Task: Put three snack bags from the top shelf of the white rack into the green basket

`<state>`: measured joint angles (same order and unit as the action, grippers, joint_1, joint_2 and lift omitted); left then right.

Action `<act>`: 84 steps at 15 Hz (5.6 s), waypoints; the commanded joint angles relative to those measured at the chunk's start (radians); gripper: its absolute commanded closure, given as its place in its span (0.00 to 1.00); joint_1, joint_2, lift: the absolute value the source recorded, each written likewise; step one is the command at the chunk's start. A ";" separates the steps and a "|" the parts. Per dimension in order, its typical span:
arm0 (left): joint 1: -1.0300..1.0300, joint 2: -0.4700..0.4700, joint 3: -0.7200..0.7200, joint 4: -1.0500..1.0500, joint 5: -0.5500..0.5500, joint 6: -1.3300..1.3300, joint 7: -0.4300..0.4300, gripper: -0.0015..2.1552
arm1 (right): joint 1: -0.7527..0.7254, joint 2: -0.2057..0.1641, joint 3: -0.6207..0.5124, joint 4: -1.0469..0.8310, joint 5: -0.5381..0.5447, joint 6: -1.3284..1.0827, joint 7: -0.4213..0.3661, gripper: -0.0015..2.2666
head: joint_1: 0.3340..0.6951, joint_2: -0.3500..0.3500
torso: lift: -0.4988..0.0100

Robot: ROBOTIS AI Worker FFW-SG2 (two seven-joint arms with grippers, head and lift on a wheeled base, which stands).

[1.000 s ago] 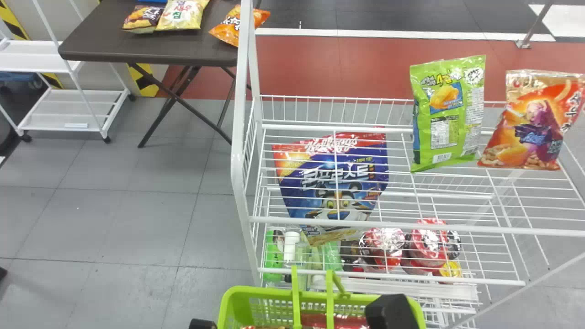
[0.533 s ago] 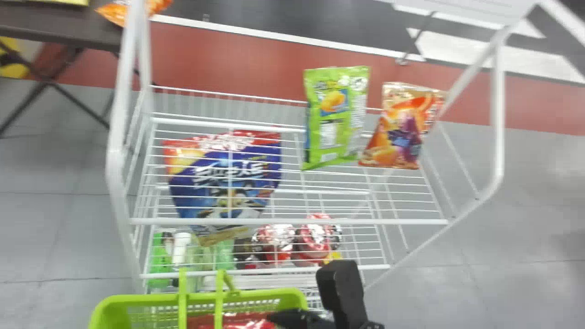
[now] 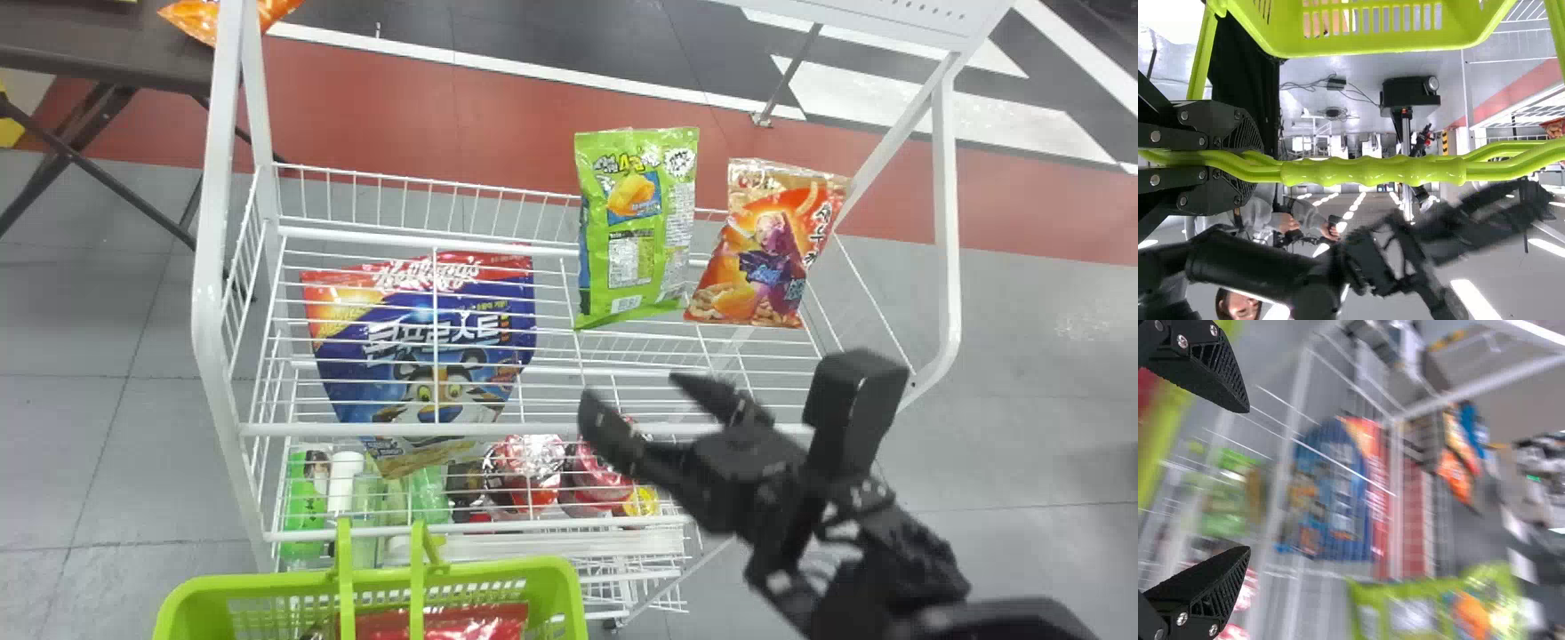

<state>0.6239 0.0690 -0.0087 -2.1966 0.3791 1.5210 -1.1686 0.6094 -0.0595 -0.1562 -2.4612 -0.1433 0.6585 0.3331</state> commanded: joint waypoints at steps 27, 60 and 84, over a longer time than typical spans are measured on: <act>-0.069 0.012 -0.001 0.038 -0.002 0.050 0.004 0.99 | -0.599 0.007 -0.049 0.811 0.180 -0.334 0.076 0.98 | 1.00 0.00 | 0.98; -0.029 0.000 0.006 -0.009 0.011 0.040 0.014 1.00 | 0.093 -0.010 0.035 0.090 -0.131 0.697 0.343 0.92 | 1.00 0.00 | 0.98; -0.019 0.000 -0.030 0.001 0.004 0.022 0.033 1.00 | 0.322 -0.023 0.284 0.096 0.116 -0.641 -0.299 0.03 | 1.00 0.00 | 0.98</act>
<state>0.6032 0.0690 -0.0383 -2.1953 0.3843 1.5434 -1.1334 0.9258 -0.0826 0.1341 -2.3594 -0.0278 0.0188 0.0331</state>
